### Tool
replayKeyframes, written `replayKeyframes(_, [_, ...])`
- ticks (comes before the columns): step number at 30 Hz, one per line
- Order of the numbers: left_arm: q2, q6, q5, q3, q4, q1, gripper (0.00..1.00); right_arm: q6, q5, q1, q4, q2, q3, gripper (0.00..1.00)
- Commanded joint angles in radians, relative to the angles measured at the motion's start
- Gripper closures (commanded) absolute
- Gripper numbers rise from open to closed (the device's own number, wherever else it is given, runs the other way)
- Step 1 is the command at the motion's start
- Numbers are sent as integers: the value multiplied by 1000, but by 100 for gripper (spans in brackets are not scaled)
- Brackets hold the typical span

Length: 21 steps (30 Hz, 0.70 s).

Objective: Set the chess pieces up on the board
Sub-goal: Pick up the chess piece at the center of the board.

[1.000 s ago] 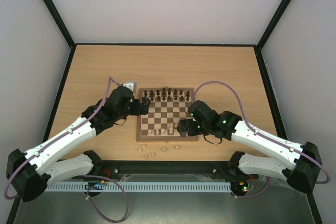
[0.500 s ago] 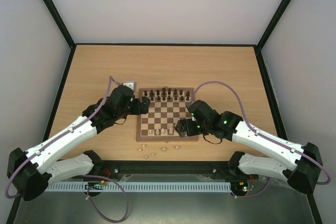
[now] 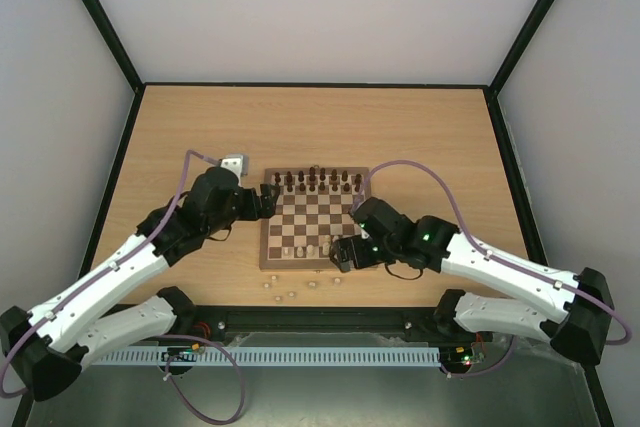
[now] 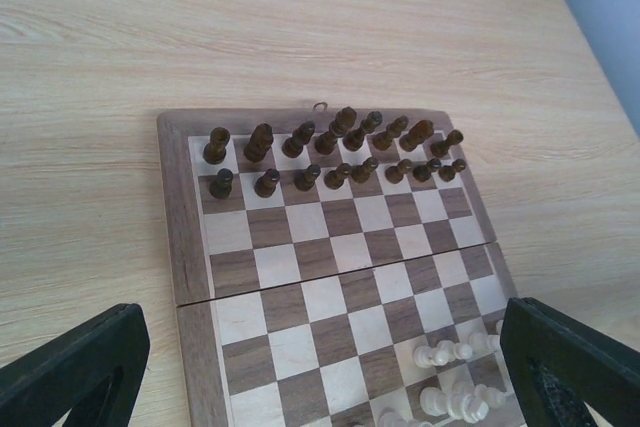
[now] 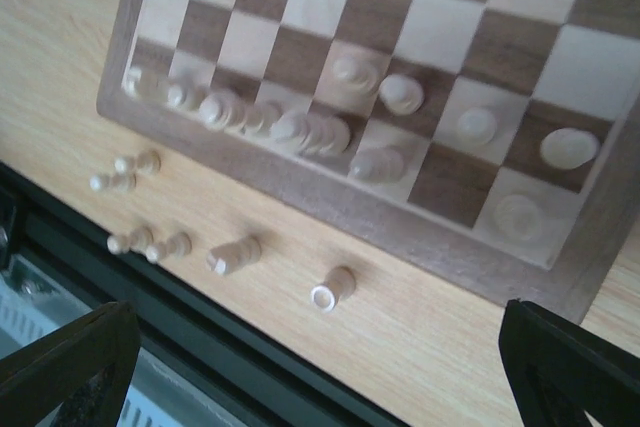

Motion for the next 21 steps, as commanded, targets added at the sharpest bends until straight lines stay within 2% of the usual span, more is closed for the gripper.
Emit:
replayKeyframes(1, [-61,-12,17,-21,-39,9,1,48,97,104,-109,38,39,3])
replayKeyframes(7, [-92,-4,24,-20,-60,9,1,175,281,258,-170,137,59,18])
replayKeyframes(9, [-100,-1,27,-23,-61,9,1,213,295,303,-154,163,57,26])
replayKeyframes(12, [-99,5,26,-21,-61,9,1,244,306,356,-125,211,64,32])
replayKeyframes(21, [-99,15,30,-24,-65,9,1,246,297,387,-82,346,93,44])
